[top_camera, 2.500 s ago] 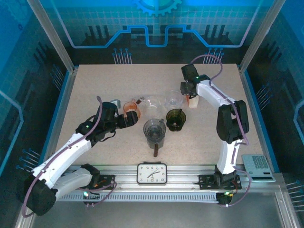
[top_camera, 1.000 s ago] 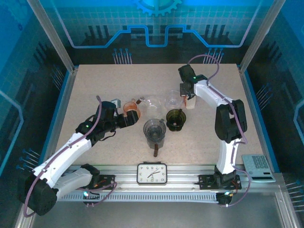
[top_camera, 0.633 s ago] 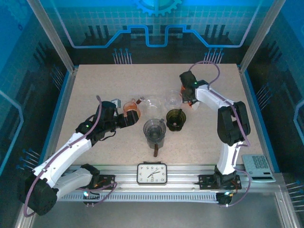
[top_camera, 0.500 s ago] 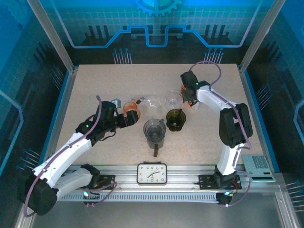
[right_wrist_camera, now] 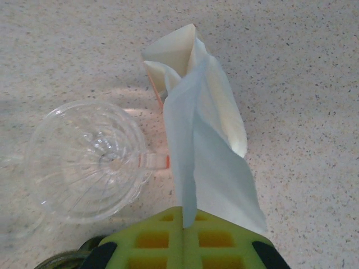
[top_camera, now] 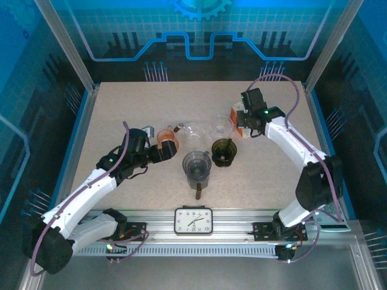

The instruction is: Place the coffee filter in the dripper

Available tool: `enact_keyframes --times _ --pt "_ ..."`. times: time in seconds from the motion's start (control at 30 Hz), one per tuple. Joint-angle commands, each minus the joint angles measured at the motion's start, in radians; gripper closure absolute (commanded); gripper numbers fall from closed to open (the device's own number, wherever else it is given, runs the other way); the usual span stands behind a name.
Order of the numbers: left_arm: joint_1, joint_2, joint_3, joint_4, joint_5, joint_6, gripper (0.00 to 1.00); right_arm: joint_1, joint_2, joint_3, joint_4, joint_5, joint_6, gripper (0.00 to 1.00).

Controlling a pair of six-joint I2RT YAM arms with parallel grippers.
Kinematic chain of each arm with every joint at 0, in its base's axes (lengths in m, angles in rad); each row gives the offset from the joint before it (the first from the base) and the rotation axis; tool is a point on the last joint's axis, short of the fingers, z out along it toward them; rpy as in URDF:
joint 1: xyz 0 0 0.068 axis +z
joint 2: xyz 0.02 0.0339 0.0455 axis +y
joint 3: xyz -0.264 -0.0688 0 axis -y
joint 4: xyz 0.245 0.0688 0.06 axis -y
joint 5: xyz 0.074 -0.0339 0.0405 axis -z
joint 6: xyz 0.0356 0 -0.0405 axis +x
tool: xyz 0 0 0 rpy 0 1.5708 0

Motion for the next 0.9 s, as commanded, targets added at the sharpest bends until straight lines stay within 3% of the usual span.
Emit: enact_keyframes --times 0.0,0.23,0.5,0.67,0.87 --pt "0.013 0.000 0.017 -0.014 0.039 -0.027 0.01 0.022 -0.092 -0.039 -0.028 -0.050 0.013 1.00" --pt "0.014 0.002 0.039 -0.041 0.096 -0.057 0.01 0.044 -0.288 -0.107 -0.091 -0.142 0.039 1.00" --pt "0.014 0.001 0.098 -0.165 0.144 -0.066 0.01 0.122 -0.485 -0.102 -0.249 -0.377 -0.018 1.00" --pt "0.013 -0.043 0.113 -0.210 0.159 -0.080 0.01 0.266 -0.525 -0.041 -0.403 -0.391 -0.054 1.00" --pt "0.012 -0.062 0.121 -0.229 0.186 -0.088 0.01 0.412 -0.459 0.069 -0.533 -0.325 -0.064 1.00"
